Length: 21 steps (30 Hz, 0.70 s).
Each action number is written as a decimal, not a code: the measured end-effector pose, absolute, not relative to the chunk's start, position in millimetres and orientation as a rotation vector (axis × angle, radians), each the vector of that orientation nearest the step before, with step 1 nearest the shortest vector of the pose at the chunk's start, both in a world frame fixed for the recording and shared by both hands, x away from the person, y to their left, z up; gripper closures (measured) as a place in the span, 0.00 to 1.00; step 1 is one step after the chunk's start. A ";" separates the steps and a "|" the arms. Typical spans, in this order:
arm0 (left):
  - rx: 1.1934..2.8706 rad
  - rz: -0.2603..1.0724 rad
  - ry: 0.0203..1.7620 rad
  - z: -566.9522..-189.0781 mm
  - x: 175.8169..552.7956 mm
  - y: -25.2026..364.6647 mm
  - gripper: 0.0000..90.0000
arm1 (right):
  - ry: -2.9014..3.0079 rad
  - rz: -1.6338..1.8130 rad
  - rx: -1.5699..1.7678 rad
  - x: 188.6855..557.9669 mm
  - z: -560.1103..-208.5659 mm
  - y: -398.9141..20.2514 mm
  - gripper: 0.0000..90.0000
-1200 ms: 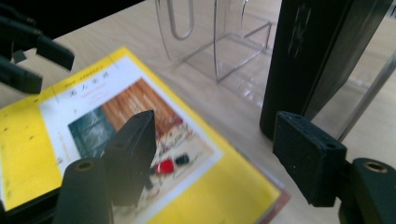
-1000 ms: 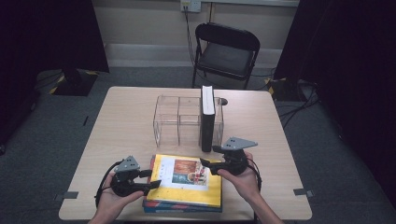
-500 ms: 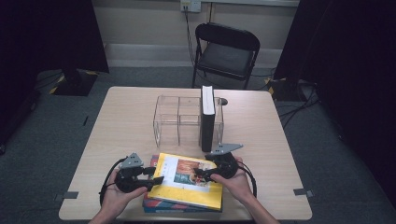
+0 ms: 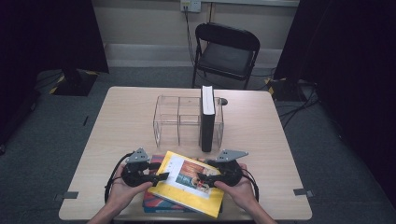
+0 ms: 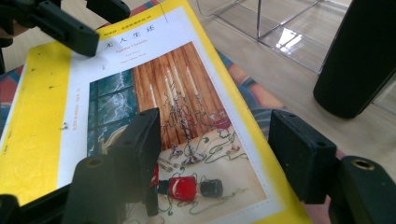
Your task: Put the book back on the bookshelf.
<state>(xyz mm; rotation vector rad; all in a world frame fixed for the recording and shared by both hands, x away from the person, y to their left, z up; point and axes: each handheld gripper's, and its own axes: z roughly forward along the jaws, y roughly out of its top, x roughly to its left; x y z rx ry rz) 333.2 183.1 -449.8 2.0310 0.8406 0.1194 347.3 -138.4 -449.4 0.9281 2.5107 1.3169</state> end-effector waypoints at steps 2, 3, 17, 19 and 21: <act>2.032 0.114 0.825 -448.7 326.1 187.4 0.42 | 2.505 1.319 0.921 346.1 -449.5 -139.3 0.40; 2.032 0.119 0.814 -447.9 322.0 190.8 0.40 | 2.506 1.317 0.923 346.0 -449.6 -139.5 0.40; 2.118 0.163 0.811 -453.8 287.9 212.0 0.35 | 2.515 1.337 0.936 347.9 -450.5 -140.6 0.40; 2.115 0.142 0.809 -455.8 289.8 210.4 0.32 | 2.518 1.337 0.943 348.3 -450.5 -140.9 0.40; 2.119 0.139 0.794 -455.4 291.5 210.9 0.33 | 2.508 1.323 0.937 346.5 -449.6 -140.0 0.40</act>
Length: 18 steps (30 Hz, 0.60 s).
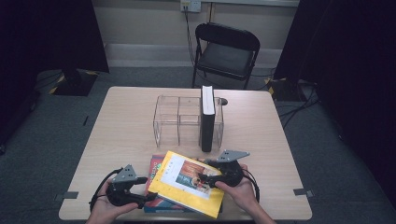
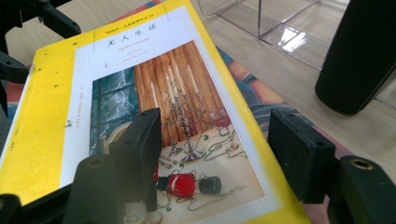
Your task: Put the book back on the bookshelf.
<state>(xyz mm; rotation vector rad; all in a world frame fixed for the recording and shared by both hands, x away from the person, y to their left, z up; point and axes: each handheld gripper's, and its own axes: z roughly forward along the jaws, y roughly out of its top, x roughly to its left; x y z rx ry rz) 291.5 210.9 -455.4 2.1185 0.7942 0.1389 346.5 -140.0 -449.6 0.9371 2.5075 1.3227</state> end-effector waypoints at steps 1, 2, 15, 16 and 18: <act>2.119 0.151 0.796 -455.2 292.0 210.9 0.35 | 2.505 1.315 0.949 345.6 -449.1 -139.8 0.40; 2.116 0.156 0.803 -454.9 292.4 210.6 0.36 | 2.506 1.310 0.951 344.9 -448.7 -140.2 0.41; 2.091 0.250 0.900 -454.5 317.7 208.0 0.34 | 2.533 1.296 0.959 321.4 -447.2 -147.7 0.40; 2.089 0.243 0.915 -454.6 319.7 208.2 0.31 | 2.534 1.290 0.962 320.2 -446.6 -146.8 0.40; 2.082 0.229 0.927 -455.1 322.1 208.1 0.31 | 2.533 1.290 0.966 319.3 -446.7 -146.8 0.40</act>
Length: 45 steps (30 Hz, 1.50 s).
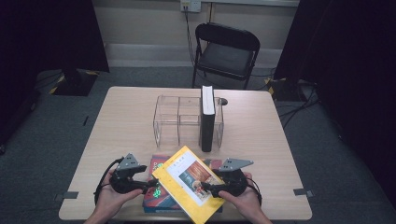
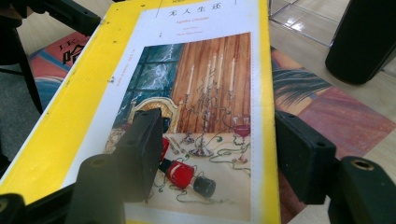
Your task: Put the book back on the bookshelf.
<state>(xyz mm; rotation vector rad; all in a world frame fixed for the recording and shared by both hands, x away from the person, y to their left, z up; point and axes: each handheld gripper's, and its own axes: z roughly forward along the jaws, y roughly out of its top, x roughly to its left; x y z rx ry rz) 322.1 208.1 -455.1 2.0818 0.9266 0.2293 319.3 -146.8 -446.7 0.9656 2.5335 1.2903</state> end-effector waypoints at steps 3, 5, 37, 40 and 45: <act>2.091 0.237 0.924 -454.0 324.9 207.1 0.31 | 2.538 1.285 0.970 319.0 -446.4 -146.7 0.40; 2.096 0.252 0.930 -453.1 328.4 205.4 0.31 | 2.536 1.280 0.964 317.6 -446.0 -146.3 0.39; 2.051 0.308 0.983 -455.6 367.2 189.0 0.40 | 2.555 1.308 1.001 326.1 -449.1 -140.9 0.29; 1.996 0.317 0.975 -448.8 358.0 191.8 0.41 | 2.543 1.335 1.002 330.0 -447.6 -145.9 0.38; 1.976 0.225 0.919 -439.6 334.9 191.1 0.47 | 2.486 1.350 1.035 337.9 -443.8 -148.1 0.51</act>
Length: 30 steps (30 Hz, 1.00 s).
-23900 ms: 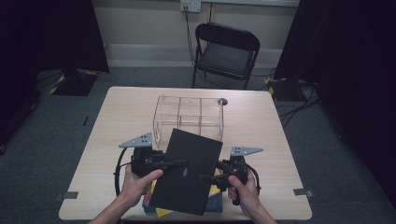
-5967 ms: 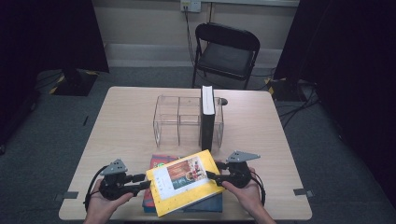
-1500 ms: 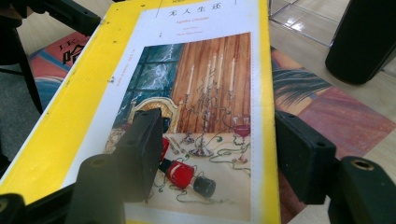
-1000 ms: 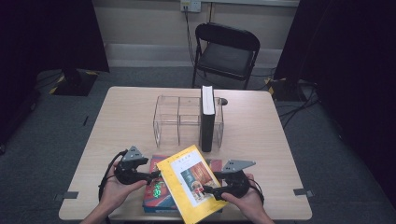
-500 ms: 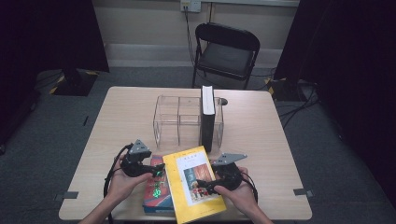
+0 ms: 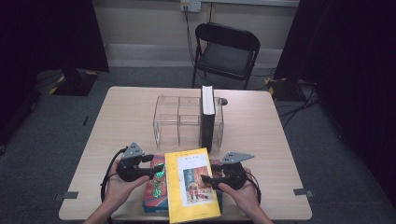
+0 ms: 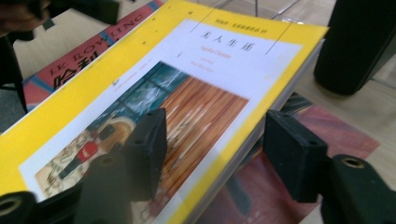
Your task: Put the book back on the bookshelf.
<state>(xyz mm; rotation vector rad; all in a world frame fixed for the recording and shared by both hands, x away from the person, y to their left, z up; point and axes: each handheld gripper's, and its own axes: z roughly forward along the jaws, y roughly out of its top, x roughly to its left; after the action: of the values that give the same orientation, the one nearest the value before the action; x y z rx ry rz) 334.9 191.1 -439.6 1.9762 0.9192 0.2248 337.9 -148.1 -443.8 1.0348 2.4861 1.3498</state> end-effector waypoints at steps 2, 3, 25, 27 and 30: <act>1.968 0.173 0.909 -442.9 328.4 187.5 0.50 | 2.464 1.366 1.061 342.3 -443.2 -149.1 0.54; 1.956 0.132 0.897 -445.4 327.0 184.9 0.49 | 2.456 1.361 1.079 344.8 -443.7 -149.4 0.57; 1.982 0.123 0.920 -452.9 340.4 160.7 0.42 | 2.403 1.360 1.190 329.6 -449.3 -148.2 0.54; 1.983 0.125 0.919 -452.6 338.9 161.0 0.43 | 2.388 1.380 1.222 334.4 -451.7 -147.9 0.51; 1.977 0.112 0.916 -452.8 334.8 163.5 0.46 | 2.356 1.403 1.287 339.1 -454.5 -144.8 0.48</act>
<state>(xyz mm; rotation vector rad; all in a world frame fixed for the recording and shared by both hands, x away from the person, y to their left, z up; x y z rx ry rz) 334.8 163.5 -452.8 1.9774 0.9161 0.1116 339.1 -144.8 -454.5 1.2873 2.3558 1.4030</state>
